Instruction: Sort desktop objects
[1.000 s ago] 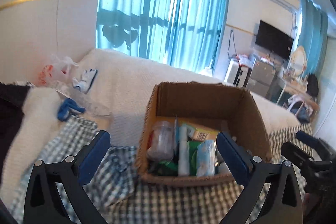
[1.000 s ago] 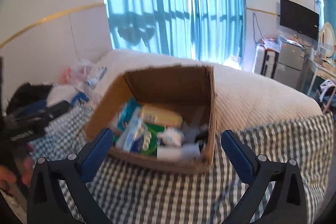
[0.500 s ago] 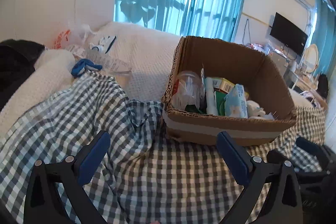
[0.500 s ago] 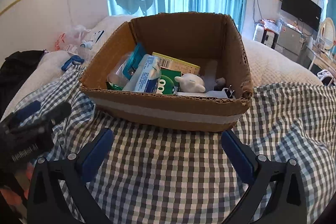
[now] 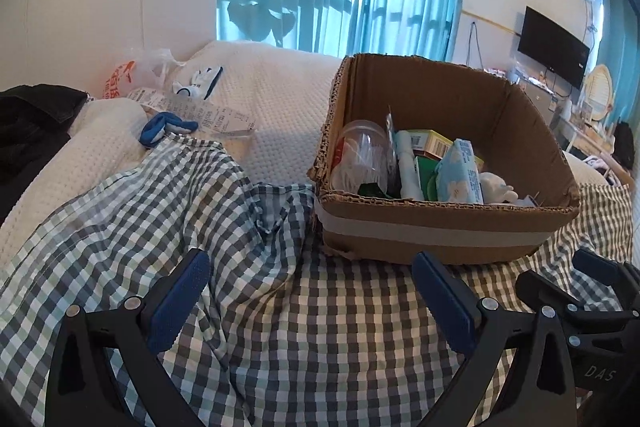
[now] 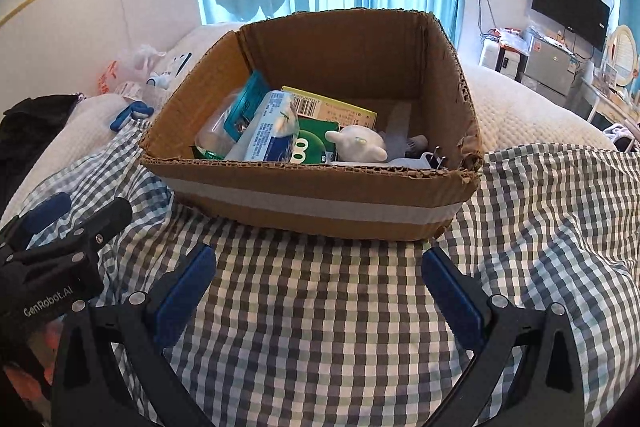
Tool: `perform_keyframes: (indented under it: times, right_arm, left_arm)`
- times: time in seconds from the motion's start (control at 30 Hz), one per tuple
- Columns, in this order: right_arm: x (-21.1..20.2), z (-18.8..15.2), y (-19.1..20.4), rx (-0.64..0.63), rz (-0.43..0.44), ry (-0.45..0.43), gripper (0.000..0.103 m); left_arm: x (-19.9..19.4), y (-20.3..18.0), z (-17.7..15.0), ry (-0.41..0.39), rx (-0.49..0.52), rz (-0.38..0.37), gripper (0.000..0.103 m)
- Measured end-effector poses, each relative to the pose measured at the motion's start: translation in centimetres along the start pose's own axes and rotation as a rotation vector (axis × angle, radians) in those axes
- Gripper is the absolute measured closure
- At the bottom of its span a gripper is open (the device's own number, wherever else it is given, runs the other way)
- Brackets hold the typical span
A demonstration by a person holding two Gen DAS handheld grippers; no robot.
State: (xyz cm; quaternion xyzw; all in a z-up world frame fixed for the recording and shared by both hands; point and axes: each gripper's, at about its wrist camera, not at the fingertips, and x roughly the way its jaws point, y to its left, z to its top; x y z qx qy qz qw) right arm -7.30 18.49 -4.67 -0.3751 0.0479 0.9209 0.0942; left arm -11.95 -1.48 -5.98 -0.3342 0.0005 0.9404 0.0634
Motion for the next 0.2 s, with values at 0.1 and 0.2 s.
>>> perform_keyframes:
  times: [0.1, 0.2]
  right_arm:
    - [-0.07, -0.06, 0.16, -0.005, 0.003, -0.001, 0.001]
    - [-0.05, -0.14, 0.26, -0.005, 0.004, 0.002, 0.001]
  left_arm:
    - [-0.76, -0.13, -0.27, -0.048, -0.003, 0.036, 0.000]
    - [-0.96, -0.22, 0.02, -0.048, -0.001, 0.018, 0.000]
